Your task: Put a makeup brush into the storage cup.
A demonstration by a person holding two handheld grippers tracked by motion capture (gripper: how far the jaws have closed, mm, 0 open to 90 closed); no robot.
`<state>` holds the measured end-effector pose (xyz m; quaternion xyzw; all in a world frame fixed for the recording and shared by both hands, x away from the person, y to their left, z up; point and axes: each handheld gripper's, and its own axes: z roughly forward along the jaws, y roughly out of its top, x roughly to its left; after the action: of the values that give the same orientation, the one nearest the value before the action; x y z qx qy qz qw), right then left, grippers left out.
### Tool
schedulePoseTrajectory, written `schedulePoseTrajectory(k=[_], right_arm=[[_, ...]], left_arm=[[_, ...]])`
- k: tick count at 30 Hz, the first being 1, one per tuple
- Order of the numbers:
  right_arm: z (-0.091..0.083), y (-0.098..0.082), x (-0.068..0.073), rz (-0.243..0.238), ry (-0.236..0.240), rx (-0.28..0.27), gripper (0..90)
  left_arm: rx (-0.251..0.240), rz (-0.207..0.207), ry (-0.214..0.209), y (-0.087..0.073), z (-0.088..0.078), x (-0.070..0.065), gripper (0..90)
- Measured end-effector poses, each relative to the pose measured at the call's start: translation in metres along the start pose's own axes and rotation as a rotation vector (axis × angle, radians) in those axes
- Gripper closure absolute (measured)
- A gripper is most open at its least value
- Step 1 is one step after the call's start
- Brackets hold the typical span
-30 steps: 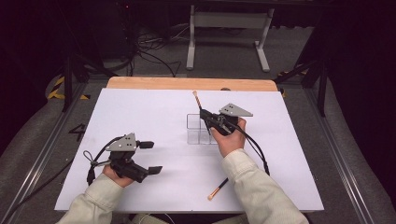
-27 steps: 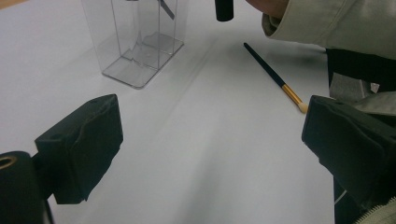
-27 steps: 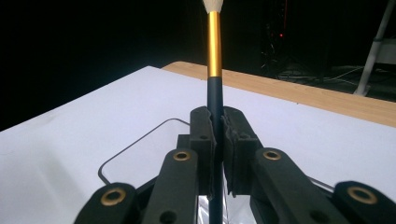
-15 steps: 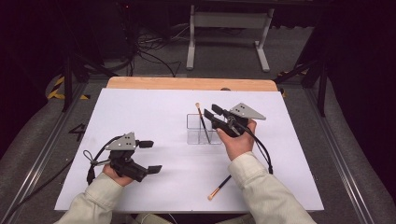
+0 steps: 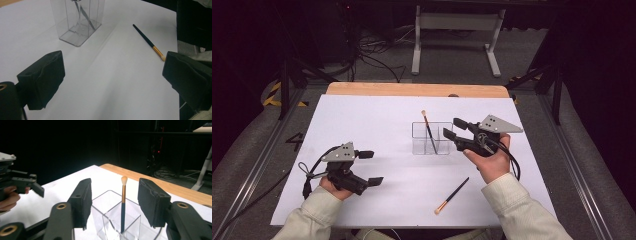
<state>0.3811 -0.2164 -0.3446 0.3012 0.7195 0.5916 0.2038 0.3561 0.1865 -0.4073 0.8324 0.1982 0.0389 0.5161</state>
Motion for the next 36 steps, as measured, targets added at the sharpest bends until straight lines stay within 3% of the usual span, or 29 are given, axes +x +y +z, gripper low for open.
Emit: schedulePoseTrajectory(k=[4, 12, 15, 20, 27, 36], right_arm=[[-0.010, 0.005, 0.000, -0.032, 0.017, 0.036, 42.2], [-0.022, 0.009, -0.002, -0.030, 0.044, 0.040, 40.1], [-0.023, 0.010, -0.003, -0.038, 0.053, 0.051, 38.3], [-0.025, 0.011, -0.002, -0.065, 0.113, 0.084, 37.7], [-0.028, 0.014, -0.001, -0.113, 0.135, 0.133, 38.3], [-0.030, 0.014, -0.005, -0.141, 0.177, 0.197, 37.5]], left_arm=[[-0.001, -0.008, 0.000, -0.001, -0.001, 0.002, 4.9], [-0.005, -0.010, 0.007, -0.001, -0.003, 0.002, 4.8], [-0.009, -0.010, 0.004, -0.001, -0.003, 0.002, 4.8], [-0.009, -0.015, 0.005, -0.001, -0.004, 0.002, 4.1], [-0.009, -0.017, 0.014, -0.003, -0.007, 0.001, 4.0], [-0.001, -0.037, 0.046, -0.010, -0.014, 0.000, 4.0]])
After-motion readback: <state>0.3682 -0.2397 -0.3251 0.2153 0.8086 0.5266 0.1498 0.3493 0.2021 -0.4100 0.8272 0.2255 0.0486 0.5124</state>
